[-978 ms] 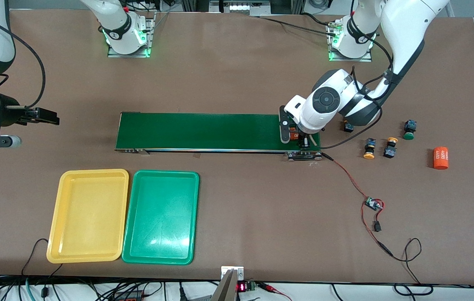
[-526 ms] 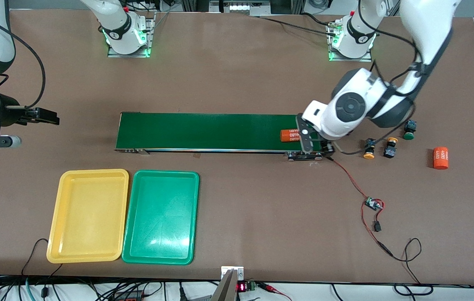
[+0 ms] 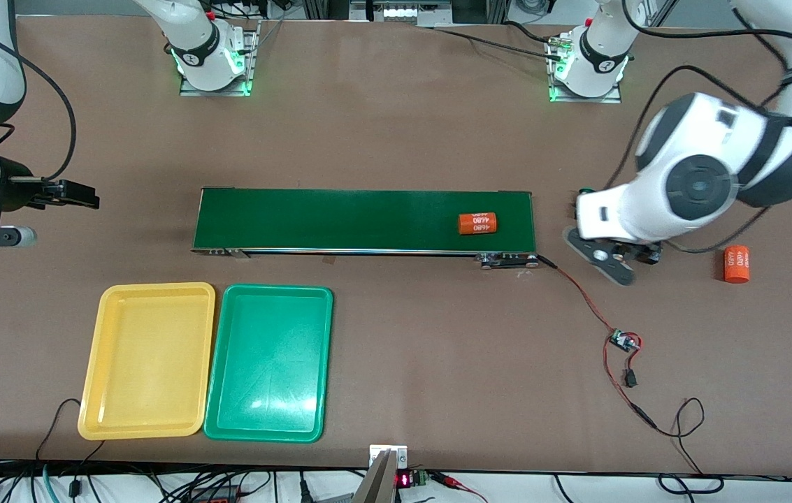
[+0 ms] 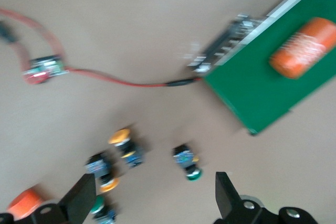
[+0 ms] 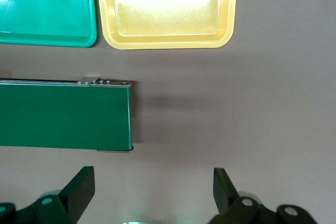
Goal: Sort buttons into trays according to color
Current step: 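Move the left gripper to the yellow-capped button and grasp it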
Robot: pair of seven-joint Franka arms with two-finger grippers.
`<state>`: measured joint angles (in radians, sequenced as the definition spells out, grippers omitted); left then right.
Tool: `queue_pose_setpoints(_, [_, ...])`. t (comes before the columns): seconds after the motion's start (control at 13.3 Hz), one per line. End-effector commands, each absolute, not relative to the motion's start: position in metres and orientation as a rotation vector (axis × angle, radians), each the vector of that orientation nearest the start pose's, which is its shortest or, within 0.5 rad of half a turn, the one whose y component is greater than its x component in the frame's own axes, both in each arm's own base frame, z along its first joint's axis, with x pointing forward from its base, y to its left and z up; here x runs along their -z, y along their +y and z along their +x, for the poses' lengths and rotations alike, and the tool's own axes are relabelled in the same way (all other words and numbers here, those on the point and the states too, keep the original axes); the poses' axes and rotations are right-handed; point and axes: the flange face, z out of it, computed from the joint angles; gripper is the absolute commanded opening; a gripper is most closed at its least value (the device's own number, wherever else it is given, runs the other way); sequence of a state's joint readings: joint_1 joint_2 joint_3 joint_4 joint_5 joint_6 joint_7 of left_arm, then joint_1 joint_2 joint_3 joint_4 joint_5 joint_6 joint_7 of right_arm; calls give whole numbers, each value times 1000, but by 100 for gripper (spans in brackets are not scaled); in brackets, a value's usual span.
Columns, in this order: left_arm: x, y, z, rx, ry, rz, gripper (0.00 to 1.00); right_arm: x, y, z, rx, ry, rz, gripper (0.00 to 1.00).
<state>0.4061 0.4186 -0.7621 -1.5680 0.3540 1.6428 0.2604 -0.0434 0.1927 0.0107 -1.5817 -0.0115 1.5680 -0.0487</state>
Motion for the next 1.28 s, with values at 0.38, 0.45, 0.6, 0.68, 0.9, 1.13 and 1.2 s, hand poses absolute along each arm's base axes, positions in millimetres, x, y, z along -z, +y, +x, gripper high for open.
queue_pose_setpoints(0.38, [-473,-24,669,-214,578,-3006,100,-510,-20,599,-332,-52,-3122,100])
queue_pose_setpoints(0.45, [-463,-25,666,-243,412,-3023,100,-510,-20,599,-332,-52,-3122,100])
queue_pose_setpoints(0.6, [-438,-30,656,-309,159,-3017,100,-509,-20,599,-334,-52,-3122,100])
queue_pose_setpoints(0.68, [-422,-29,648,-346,87,-3004,100,-509,-20,599,-334,-52,-3122,100])
queue_pose_setpoints(0.9, [-369,-5,632,-384,37,-3019,100,-510,-20,599,-332,-54,-3122,100])
queue_pose_setpoints(1.13, [-316,-5,603,-368,-17,-3069,100,-508,-20,598,-339,-54,-3121,100])
queue_pose_setpoints(1.2, [-301,-10,591,-344,-69,-3092,100,-508,-20,598,-339,-54,-3121,100])
